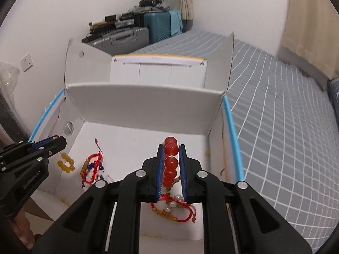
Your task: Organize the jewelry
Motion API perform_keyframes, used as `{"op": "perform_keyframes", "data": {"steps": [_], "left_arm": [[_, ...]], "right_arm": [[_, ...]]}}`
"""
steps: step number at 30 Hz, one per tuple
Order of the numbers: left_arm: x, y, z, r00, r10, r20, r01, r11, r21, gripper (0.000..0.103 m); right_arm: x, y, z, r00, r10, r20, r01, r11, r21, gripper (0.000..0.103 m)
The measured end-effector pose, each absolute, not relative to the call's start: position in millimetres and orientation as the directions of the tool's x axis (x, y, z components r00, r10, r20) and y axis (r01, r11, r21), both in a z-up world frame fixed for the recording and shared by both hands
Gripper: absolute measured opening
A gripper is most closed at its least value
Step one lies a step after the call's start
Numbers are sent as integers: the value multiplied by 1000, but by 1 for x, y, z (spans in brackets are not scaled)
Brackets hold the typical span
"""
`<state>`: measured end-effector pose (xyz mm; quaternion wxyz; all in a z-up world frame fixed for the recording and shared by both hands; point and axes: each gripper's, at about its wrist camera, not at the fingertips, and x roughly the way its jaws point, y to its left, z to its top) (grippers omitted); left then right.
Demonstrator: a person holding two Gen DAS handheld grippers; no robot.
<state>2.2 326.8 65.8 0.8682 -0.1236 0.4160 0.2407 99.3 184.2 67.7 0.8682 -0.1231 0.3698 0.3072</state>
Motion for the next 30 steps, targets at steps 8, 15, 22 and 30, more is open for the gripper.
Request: {"op": "perform_keyframes", "data": {"steps": [8, 15, 22, 30], "left_arm": [[6, 331, 55, 518, 317, -795, -524, 852, -2, 10], [1, 332, 60, 523, 335, -784, -541, 841, -2, 29], [-17, 329, 85, 576, 384, -722, -569, 822, -16, 86], [-46, 313, 108, 632, 418, -653, -568, 822, -24, 97]], "right_arm": [[101, 186, 58, 512, 440, -738, -624, 781, 33, 13], [99, 185, 67, 510, 469, -721, -630, 774, 58, 44], [86, 174, 89, 553, 496, -670, -619, 782, 68, 82], [57, 148, 115, 640, 487, -595, -587, 809, 30, 95]]}}
